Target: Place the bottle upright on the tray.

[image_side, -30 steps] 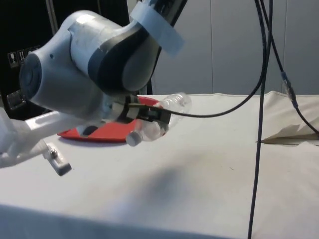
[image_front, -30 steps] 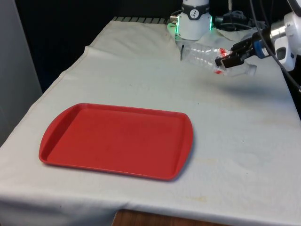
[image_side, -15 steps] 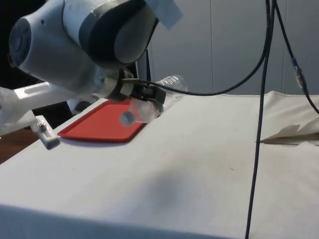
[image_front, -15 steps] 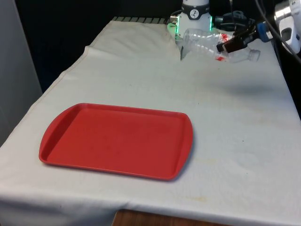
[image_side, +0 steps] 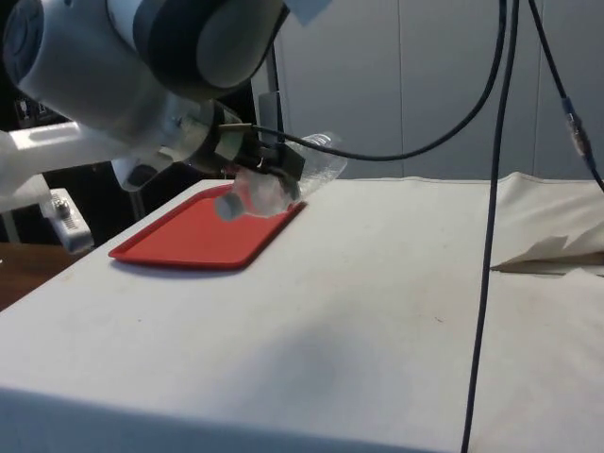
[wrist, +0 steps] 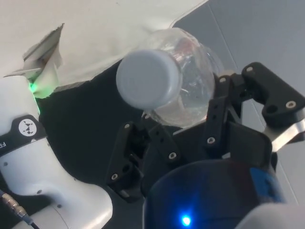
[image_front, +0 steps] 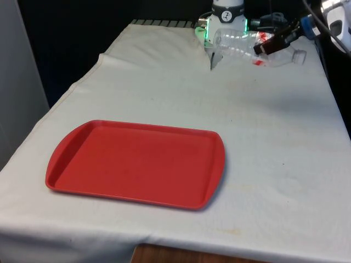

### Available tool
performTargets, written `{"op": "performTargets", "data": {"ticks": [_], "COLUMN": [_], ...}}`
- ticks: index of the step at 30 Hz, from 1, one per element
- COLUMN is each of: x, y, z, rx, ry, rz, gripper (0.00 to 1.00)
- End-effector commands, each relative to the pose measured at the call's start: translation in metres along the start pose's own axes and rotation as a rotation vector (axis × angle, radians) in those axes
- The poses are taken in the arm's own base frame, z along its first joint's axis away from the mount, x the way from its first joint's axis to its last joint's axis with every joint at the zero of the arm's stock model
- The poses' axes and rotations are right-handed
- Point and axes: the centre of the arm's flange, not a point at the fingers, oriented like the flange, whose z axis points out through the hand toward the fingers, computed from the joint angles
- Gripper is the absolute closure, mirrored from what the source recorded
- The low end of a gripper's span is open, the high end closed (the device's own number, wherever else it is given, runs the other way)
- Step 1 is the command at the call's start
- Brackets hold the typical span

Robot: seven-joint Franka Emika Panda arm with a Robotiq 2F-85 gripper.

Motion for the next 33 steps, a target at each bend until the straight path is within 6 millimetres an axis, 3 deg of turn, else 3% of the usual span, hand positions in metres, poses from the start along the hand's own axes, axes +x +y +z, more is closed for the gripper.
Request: {"op": "performTargets", "data": {"ticks": [1,33], "x": [-0.003,-0.048], "y": [0.001,0.026], "z": [-0.002,0.003], "rx": [0.003,0.056], "ry": [0.017,0.18], "rz": [-0.003,0.009], "gripper": [0.64,0.64]}}
